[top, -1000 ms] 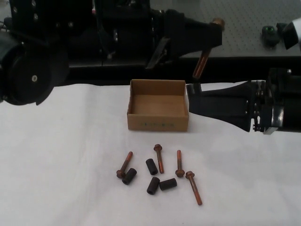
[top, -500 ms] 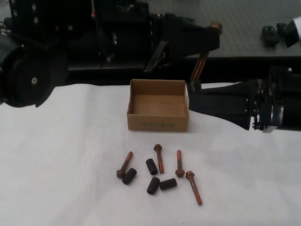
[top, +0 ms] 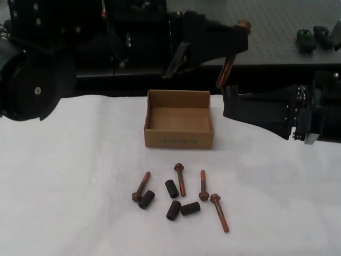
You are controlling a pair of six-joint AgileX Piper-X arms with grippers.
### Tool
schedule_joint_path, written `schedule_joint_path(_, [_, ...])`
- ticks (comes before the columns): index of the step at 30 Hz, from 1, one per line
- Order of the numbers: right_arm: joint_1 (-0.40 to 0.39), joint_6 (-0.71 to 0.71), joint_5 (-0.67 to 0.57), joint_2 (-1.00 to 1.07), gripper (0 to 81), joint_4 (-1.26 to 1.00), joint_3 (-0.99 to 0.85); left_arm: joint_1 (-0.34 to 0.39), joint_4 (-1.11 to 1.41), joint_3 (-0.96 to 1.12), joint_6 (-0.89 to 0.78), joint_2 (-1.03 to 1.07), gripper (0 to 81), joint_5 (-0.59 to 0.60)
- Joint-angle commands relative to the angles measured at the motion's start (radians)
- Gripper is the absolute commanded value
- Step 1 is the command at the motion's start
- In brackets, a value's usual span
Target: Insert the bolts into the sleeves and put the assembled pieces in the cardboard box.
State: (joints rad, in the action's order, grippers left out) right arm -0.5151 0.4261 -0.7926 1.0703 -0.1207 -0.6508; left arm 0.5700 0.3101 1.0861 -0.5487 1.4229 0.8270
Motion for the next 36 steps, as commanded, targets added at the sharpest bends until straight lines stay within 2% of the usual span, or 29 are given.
schedule_joint_path(1, [0.007,0.001,0.012,0.0,2.5,-0.021,-0.002,0.004,0.006,0.005,-0.017,-0.015,0.6,0.015])
schedule_joint_path(12, [0.007,0.006,-0.081,0.0,2.5,-0.001,-0.002,0.004,0.015,0.005,0.003,-0.015,0.6,0.008])
schedule_joint_path(36, [0.007,0.006,-0.101,0.0,2.5,-0.021,-0.002,0.004,0.037,0.005,-0.029,-0.015,0.6,0.016])
